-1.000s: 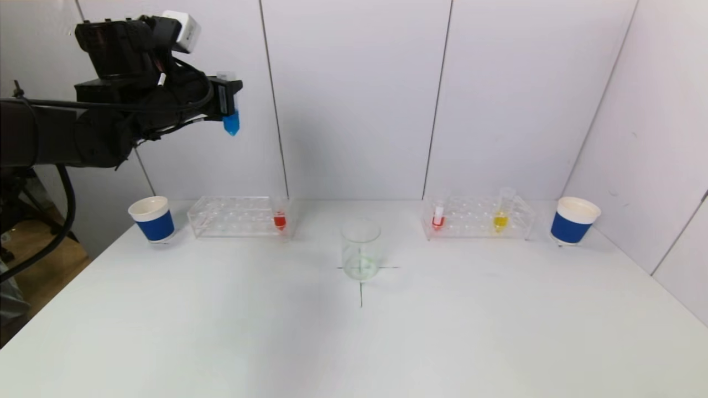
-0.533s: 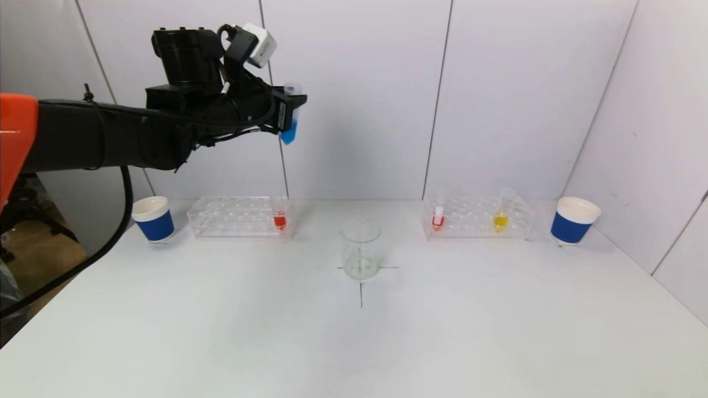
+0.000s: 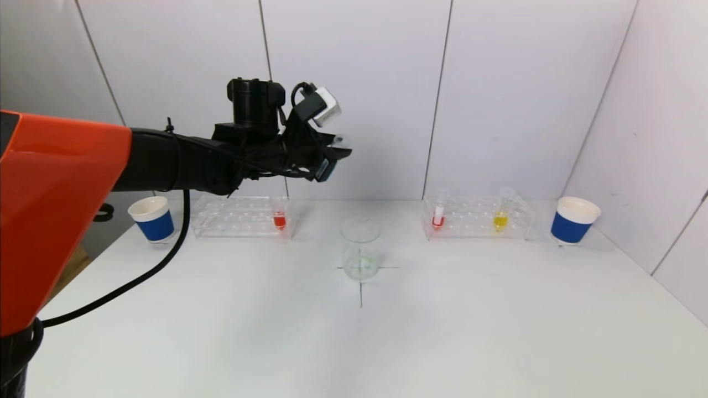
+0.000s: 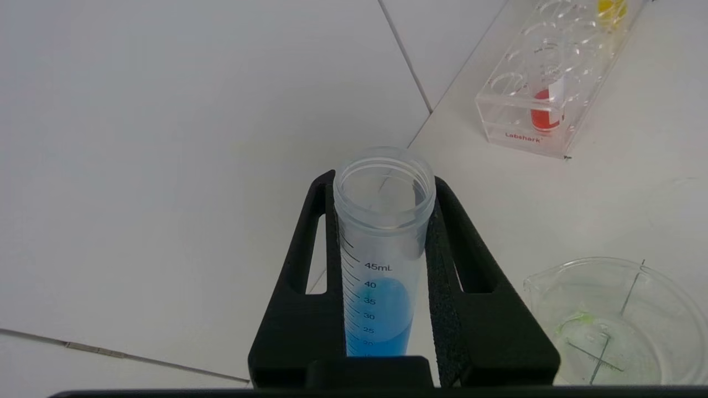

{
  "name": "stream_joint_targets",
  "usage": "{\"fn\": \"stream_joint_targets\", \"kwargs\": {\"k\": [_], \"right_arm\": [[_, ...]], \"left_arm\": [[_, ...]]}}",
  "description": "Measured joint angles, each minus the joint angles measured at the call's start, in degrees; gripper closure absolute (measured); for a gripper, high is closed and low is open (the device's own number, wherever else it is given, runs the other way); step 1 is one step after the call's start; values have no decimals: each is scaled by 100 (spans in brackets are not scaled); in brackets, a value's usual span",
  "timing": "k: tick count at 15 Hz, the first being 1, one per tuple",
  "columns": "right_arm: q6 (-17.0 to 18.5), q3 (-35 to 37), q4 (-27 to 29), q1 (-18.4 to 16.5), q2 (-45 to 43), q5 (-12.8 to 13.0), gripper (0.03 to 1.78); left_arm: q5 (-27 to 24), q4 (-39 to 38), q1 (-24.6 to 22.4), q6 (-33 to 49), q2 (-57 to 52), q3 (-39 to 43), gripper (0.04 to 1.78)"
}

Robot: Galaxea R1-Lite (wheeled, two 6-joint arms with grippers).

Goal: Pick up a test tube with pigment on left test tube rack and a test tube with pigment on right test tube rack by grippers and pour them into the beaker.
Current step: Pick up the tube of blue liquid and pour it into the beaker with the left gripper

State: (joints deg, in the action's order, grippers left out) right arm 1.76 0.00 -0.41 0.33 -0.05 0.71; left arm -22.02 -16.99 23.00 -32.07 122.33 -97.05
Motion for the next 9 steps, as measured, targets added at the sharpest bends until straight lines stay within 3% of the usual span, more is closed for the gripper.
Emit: {"fn": "stream_joint_targets", "kwargs": {"k": [5, 9], "right_arm": [[0, 0, 0, 0, 0, 0, 4], [0, 0, 0, 0, 0, 2, 4]], "left_arm": [[-80, 230, 130, -756, 457, -560, 138], [-581, 600, 72, -1658, 608, -811, 138]]}}
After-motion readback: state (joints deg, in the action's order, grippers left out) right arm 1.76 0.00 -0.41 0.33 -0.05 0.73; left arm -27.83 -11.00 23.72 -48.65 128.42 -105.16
